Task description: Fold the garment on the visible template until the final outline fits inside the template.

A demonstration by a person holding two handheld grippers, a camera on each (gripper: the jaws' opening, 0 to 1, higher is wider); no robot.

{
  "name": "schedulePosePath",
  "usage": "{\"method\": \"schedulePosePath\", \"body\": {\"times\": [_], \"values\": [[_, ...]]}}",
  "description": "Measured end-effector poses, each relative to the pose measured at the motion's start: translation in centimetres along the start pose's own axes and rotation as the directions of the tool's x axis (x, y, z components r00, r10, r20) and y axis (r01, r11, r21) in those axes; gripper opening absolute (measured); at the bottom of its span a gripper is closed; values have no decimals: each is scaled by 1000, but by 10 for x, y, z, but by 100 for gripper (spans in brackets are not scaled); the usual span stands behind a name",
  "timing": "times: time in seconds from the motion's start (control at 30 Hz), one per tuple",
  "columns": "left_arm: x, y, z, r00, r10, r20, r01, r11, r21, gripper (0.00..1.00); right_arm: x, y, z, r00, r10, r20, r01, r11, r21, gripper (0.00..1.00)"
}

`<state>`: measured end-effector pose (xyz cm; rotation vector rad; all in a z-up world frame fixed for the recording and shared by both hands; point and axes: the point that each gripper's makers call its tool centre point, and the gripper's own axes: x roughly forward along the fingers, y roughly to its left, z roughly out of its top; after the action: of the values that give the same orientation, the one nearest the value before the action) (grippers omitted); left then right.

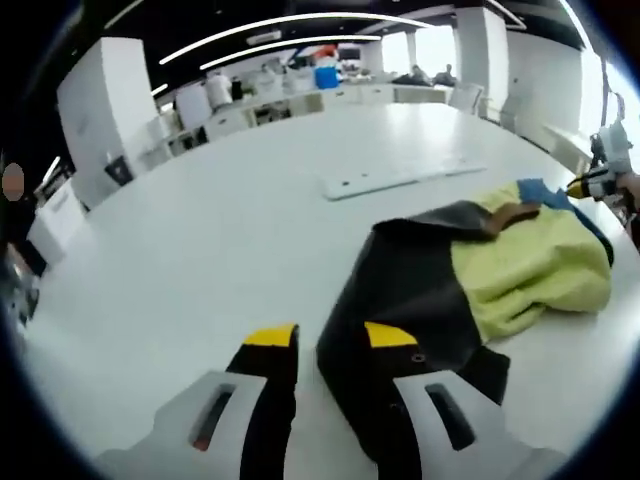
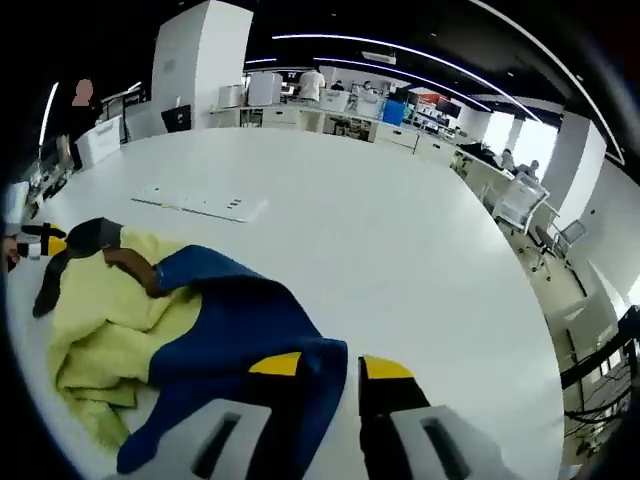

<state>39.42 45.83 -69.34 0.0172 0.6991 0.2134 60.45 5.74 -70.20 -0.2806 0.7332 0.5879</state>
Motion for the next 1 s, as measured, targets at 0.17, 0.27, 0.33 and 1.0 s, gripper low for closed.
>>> {"method": "schedulePosePath", "body": {"times": [0.17,0.27,0.33,1.0], "values": [[-13,-19,5,999,-46,23,45,997,64,29,-20,23,-3,997,71,13,-71,997,23,36],[-19,-26,5,998,-56,23,54,995,81,34,-31,40,0,991,131,36,-131,991,15,41],[-24,-35,5,996,-88,22,86,993,84,36,-38,52,1,983,178,44,-178,984,-3,42],[-32,-95,0,983,-180,46,172,974,144,37,-68,123,-13,931,362,41,-341,905,-254,45]]}}
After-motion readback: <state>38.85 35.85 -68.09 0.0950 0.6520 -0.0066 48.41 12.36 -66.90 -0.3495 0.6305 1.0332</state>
